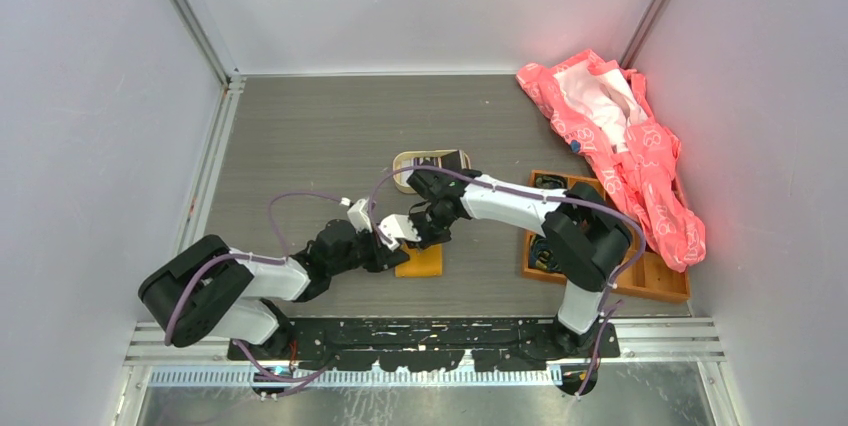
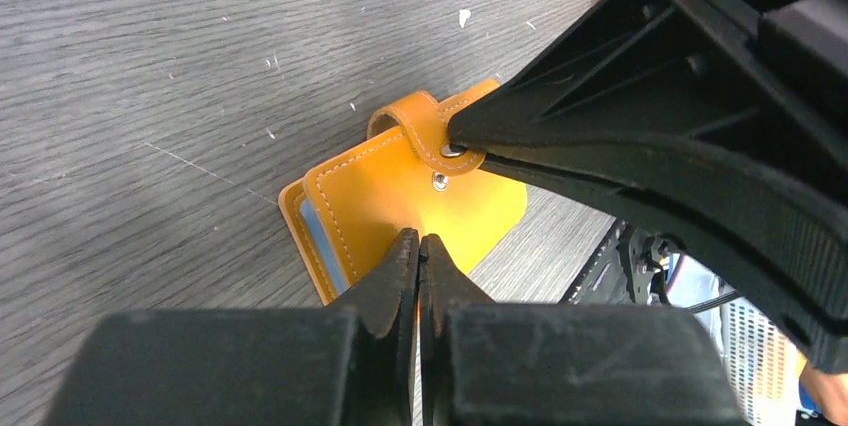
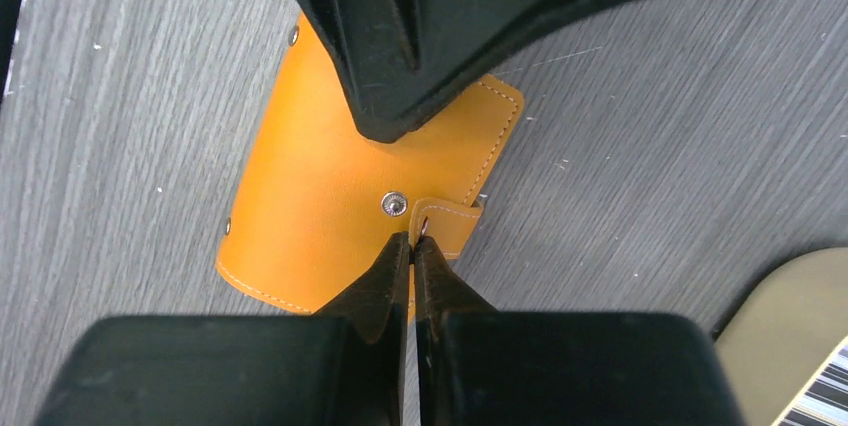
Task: Put the credit cards into the card holder
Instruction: Close the card holder at the center of the board, then reset both arms
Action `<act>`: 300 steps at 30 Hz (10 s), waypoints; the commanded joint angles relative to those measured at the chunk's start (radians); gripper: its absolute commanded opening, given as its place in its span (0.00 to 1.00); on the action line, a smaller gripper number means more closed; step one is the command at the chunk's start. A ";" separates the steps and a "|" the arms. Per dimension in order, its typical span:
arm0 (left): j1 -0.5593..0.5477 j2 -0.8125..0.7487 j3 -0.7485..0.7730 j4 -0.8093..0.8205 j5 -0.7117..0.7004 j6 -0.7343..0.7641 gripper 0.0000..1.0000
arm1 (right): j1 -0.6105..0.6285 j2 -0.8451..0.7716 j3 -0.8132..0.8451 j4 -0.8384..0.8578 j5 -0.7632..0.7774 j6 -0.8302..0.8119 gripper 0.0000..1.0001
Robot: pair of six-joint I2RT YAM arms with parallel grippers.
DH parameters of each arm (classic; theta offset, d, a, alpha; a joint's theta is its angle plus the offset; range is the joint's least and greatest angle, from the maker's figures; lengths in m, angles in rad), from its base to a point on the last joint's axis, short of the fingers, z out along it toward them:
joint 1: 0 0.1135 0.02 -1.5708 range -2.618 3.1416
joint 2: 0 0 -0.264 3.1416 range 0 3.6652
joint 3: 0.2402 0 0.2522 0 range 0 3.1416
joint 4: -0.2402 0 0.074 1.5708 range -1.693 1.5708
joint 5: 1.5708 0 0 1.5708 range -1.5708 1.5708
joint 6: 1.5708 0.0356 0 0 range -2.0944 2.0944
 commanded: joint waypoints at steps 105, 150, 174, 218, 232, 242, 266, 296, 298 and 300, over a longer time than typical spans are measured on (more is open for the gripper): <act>0.007 0.159 -0.011 0.144 0.075 -0.050 0.00 | 0.088 -0.159 -0.083 0.077 0.147 0.018 0.01; 0.002 0.124 0.042 0.129 0.171 -0.094 0.07 | 0.118 -0.177 -0.122 0.065 0.130 0.005 0.01; 0.002 0.221 0.013 0.168 0.127 -0.111 0.00 | 0.156 -0.209 -0.170 0.014 0.183 -0.087 0.01; 0.002 0.118 0.022 0.134 0.148 -0.102 0.04 | 0.298 -0.161 -0.176 -0.058 0.243 0.011 0.31; 0.005 -0.624 0.105 -0.646 -0.049 0.187 0.48 | -0.078 -0.525 -0.091 -0.181 -0.006 0.129 0.65; 0.008 -0.943 0.089 -0.704 -0.036 0.130 0.81 | -0.691 -0.745 -0.046 0.046 -0.232 1.027 0.99; 0.008 -1.113 0.630 -1.325 -0.121 0.352 0.96 | -0.818 -0.928 0.244 -0.050 0.252 1.452 0.99; 0.008 -1.029 0.602 -1.247 -0.204 0.465 1.00 | -0.915 -0.905 0.215 -0.066 0.129 1.373 0.99; 0.008 -1.014 0.609 -1.244 -0.184 0.476 1.00 | -0.921 -0.905 0.216 -0.065 0.126 1.376 1.00; 0.008 -0.995 0.623 -1.249 -0.182 0.491 1.00 | -0.928 -0.902 0.218 -0.066 0.120 1.377 0.99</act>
